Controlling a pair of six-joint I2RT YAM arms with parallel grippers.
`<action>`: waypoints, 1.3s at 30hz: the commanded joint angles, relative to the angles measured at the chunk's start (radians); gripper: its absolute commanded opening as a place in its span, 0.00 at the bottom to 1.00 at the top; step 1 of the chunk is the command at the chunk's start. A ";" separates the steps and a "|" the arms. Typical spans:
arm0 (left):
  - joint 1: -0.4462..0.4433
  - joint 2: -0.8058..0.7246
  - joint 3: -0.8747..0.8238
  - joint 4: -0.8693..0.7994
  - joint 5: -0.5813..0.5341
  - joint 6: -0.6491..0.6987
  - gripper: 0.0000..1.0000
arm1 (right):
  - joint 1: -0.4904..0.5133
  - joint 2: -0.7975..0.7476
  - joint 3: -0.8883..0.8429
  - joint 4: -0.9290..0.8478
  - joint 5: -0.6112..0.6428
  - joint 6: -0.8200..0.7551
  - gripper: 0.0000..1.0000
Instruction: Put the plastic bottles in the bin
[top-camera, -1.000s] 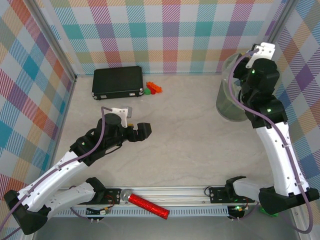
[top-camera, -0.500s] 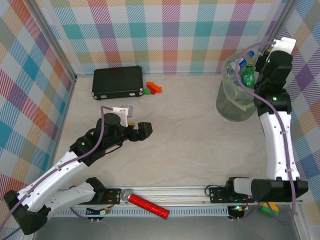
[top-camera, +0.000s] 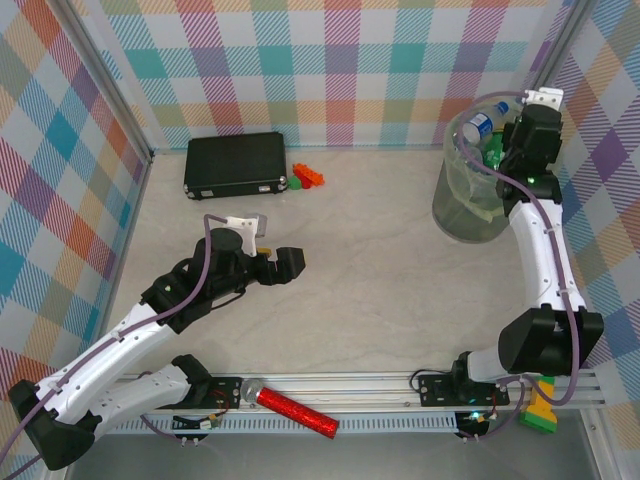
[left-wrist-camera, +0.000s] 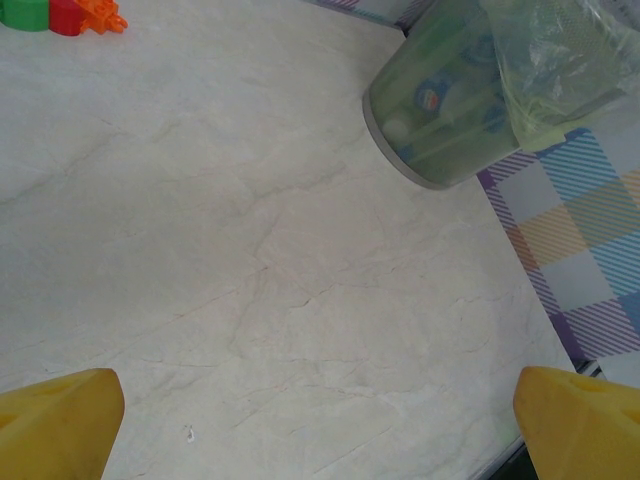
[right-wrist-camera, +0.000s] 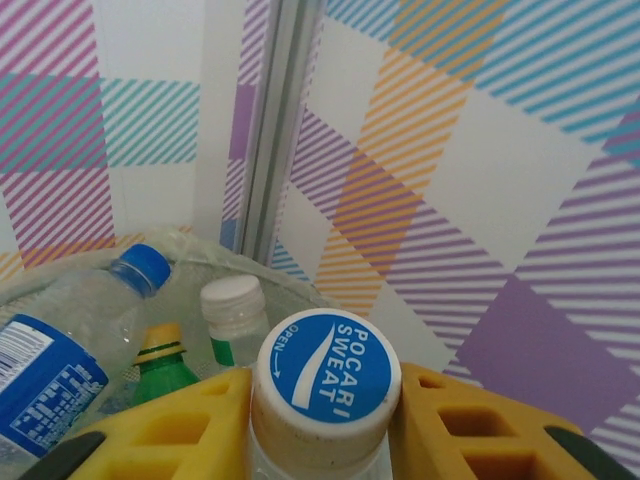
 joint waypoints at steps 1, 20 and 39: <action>0.008 0.009 -0.009 0.033 -0.001 0.019 1.00 | -0.005 -0.044 -0.034 -0.067 -0.020 0.131 0.35; 0.007 -0.027 -0.029 0.028 -0.007 0.015 0.99 | -0.003 -0.113 0.110 -0.241 -0.115 0.235 0.35; 0.007 -0.046 -0.037 0.014 -0.018 0.014 1.00 | 0.007 -0.092 -0.009 -0.391 -0.157 0.365 0.35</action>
